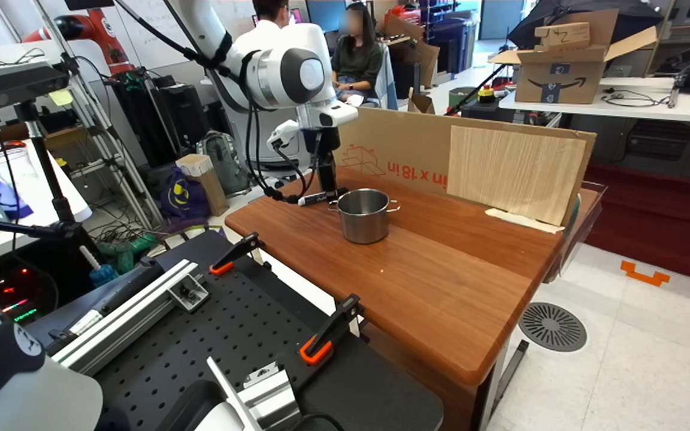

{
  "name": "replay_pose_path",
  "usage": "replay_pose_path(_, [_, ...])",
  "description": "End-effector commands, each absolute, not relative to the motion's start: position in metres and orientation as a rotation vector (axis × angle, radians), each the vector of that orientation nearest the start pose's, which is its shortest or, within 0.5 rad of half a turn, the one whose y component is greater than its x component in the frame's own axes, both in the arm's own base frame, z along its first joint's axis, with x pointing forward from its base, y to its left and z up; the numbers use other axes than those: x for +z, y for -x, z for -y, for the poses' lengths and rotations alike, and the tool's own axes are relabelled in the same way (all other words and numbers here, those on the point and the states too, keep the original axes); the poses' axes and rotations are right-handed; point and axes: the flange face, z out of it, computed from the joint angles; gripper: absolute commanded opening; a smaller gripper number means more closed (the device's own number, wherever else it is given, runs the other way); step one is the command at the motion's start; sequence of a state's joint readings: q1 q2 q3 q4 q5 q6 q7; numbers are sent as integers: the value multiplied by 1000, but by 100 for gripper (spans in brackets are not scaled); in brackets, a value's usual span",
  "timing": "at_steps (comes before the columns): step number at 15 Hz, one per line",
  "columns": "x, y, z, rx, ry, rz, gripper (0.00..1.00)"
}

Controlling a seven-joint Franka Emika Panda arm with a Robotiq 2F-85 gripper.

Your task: Pick up the marker and put it in the bowl

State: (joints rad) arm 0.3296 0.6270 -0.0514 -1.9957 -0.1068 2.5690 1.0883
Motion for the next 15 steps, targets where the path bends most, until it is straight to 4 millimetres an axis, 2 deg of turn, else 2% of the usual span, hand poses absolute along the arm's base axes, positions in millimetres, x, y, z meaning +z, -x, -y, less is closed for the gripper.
replay_pose_path(1, [131, -582, -170, -29, 3070, -1135, 58])
replay_pose_path(7, [138, -588, -167, -13, 3073, -1149, 13])
replay_pose_path(9, [142, -589, -167, -12, 3071, -1147, 2])
replay_pose_path(10, [145, -588, -168, -17, 3069, -1141, 6])
replay_pose_path(13, [161, -584, -170, -30, 3058, -1116, 6])
replay_pose_path(15, [181, -581, -171, -69, 3046, -1097, 6])
